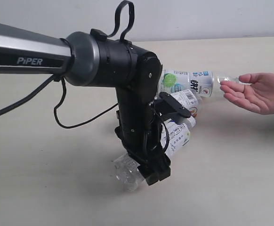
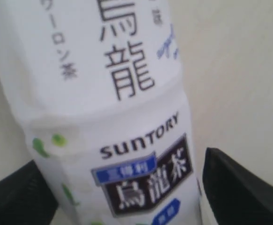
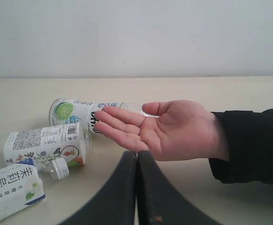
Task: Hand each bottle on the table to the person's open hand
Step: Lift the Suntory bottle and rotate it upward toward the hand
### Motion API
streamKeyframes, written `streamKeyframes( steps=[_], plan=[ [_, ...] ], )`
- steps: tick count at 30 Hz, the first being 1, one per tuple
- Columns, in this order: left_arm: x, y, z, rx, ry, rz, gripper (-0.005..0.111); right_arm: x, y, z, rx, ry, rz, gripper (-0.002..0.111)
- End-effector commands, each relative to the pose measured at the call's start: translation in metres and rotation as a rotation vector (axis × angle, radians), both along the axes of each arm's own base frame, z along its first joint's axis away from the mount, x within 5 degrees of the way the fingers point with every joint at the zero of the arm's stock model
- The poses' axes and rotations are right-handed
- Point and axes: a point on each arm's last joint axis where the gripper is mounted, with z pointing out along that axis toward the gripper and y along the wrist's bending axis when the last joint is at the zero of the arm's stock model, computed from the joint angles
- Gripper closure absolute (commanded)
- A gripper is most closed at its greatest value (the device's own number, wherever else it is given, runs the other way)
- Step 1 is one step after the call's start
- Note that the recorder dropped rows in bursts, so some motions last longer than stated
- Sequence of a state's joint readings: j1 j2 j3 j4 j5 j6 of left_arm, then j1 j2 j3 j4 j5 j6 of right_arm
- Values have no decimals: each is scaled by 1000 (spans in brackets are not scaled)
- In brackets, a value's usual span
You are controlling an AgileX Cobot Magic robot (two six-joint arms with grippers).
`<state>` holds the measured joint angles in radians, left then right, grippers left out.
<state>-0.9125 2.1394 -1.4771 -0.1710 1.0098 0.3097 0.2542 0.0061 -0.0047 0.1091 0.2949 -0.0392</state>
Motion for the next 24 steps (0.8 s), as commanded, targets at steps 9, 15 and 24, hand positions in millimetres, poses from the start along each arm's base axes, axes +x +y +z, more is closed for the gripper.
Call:
streamKeyframes(
  steps=[9, 15, 24],
  plan=[
    [-2, 4, -4, 67, 6, 21, 77, 0, 0, -1, 1, -10, 1, 108],
    [-4, 7, -3, 96, 32, 14, 107, 0, 0, -1, 1, -10, 1, 108],
    [-5, 9, -1, 110, 44, 13, 107, 0, 0, -1, 1, -10, 1, 108]
  ],
)
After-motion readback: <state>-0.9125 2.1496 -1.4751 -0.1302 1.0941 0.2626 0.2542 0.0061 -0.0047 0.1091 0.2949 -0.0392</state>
